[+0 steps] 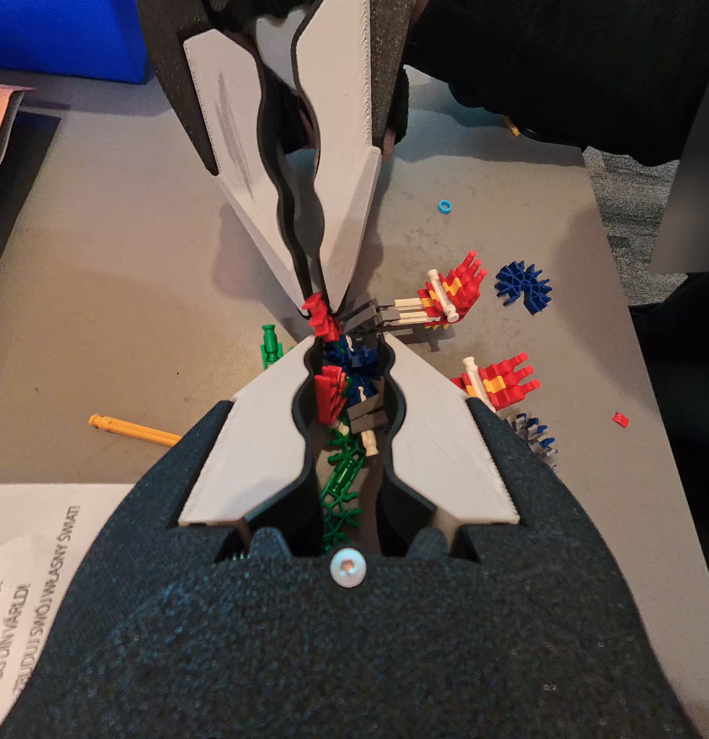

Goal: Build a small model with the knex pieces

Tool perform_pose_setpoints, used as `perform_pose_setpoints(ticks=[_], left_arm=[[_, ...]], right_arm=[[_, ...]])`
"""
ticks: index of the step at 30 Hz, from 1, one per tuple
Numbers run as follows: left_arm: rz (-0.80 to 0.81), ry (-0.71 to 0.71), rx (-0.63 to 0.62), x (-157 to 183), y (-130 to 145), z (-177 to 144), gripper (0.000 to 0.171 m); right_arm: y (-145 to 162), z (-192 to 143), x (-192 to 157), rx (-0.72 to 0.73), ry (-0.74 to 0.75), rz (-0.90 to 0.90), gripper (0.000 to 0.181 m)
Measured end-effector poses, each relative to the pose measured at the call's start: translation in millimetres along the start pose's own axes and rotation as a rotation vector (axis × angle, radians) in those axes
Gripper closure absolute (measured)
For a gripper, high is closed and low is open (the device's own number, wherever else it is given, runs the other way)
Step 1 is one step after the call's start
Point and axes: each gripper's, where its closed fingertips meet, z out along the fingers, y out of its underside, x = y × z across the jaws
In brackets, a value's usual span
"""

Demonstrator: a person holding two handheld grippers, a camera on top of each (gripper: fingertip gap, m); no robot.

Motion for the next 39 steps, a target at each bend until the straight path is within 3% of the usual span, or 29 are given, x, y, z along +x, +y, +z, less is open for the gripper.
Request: perform_pose_setpoints(ticks=[39], left_arm=[[-0.038, 0.046, 0.016, 2.3, 4.4, 3.0, 0.143]], right_arm=[[4.3, 10.0, 3.1, 0.010, 0.006, 0.003, 0.168]])
